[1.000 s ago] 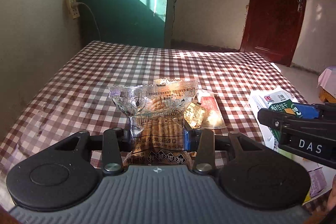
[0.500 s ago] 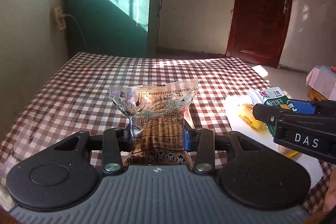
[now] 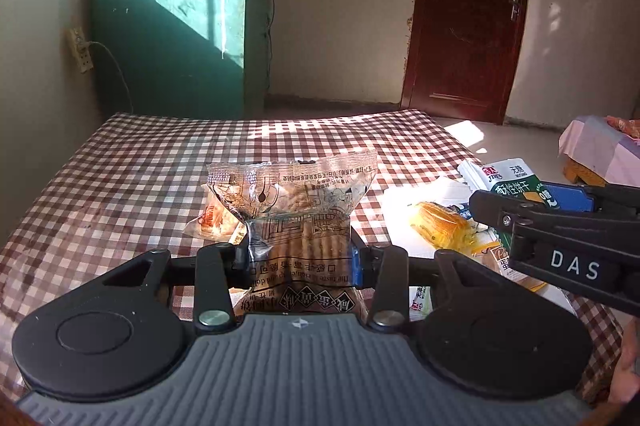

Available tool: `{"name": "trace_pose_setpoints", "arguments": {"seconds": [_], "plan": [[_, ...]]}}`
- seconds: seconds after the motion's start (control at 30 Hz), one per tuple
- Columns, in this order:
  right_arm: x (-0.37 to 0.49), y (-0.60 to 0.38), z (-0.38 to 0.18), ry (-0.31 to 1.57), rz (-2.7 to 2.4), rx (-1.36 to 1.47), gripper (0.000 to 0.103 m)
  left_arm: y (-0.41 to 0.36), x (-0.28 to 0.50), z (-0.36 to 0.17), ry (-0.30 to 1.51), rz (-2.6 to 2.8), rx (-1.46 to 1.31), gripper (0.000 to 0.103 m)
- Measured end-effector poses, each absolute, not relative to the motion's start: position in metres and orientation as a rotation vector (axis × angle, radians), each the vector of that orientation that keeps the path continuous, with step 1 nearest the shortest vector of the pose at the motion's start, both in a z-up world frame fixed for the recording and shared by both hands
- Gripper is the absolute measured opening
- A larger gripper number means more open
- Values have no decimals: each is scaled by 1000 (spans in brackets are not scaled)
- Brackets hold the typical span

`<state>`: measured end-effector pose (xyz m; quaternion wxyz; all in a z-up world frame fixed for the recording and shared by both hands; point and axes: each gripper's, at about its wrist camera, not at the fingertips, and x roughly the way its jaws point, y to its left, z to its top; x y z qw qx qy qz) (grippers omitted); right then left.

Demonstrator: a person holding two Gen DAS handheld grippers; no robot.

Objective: Organize snacks
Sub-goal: 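Carry the clear cookie bag and green biscuit box toward the white tray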

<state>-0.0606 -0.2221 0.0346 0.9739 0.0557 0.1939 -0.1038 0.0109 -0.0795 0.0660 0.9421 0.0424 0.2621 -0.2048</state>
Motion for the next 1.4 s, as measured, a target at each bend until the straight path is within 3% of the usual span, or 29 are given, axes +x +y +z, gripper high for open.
{"name": "trace_pose_setpoints", "arguments": {"seconds": [1.4], "plan": [[-77,-318,30,370,-388,214,51,-188,24,57,549,-632,182,49]]}}
